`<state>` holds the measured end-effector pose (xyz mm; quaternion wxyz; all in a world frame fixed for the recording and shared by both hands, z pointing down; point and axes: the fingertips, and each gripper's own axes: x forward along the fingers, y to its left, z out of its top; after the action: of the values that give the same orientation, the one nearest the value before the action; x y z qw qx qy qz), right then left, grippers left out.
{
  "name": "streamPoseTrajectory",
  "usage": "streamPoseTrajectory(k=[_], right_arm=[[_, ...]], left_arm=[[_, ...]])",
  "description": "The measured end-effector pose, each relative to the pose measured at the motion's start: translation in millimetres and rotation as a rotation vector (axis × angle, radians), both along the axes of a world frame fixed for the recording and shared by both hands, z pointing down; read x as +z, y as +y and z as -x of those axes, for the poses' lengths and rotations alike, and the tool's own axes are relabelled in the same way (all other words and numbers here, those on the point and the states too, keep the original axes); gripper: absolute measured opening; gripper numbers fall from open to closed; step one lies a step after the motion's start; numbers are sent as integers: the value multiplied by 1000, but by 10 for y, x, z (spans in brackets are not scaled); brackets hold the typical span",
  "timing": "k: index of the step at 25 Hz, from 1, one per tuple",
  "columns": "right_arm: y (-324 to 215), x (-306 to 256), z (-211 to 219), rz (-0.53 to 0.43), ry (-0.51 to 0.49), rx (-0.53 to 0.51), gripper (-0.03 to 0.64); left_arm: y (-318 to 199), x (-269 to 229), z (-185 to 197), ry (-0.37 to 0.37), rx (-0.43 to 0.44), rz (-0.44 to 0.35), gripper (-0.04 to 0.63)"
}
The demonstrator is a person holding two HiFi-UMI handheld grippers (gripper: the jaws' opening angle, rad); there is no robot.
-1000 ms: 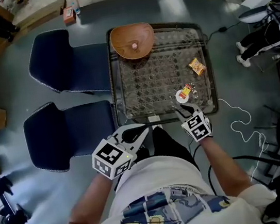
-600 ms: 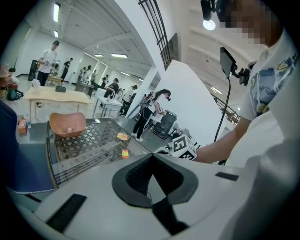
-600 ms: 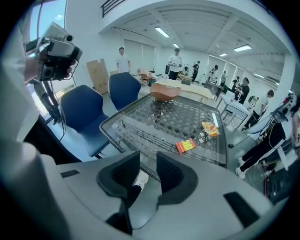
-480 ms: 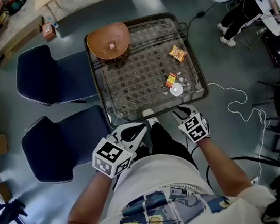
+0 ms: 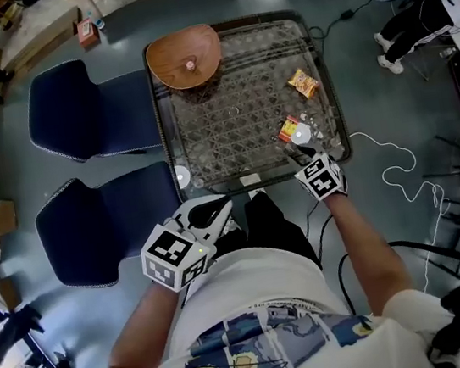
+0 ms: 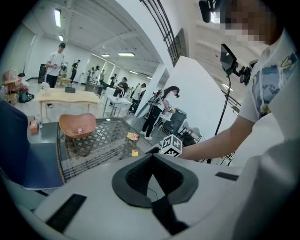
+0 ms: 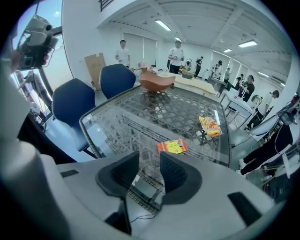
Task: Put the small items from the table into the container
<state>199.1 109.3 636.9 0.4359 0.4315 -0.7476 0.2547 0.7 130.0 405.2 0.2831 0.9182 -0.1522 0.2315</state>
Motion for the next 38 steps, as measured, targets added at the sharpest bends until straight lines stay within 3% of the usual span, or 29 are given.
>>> streamPoseTrajectory(k=[9,15,18,25,26,27,38], right_arm=[[-649,473,-311,34,43,-63,224],[-748,674,-284,91,31,-145,242],[-776,700,-255,106,-26,-147,242],[-741,713,-236,111,-19,-202,220],[-735,711,-233,109,-9,-216,145],[-732,713,-232,105,7,-234,132],[-871,587,-201,85,23,-287,107]], left_arm=[[-306,127,-113,-37,-80,55,8],[-424,153,-219,-47,-113,82,8],[-461,193,-266,-49,-128,92,9],[-560,232,-351,-42,-159,100,8],[-571,235,-362,-42,-164,100,8],[-578,245,-375,-42,-168,99,8],[-667,271,-391,-31,-218,84,9]])
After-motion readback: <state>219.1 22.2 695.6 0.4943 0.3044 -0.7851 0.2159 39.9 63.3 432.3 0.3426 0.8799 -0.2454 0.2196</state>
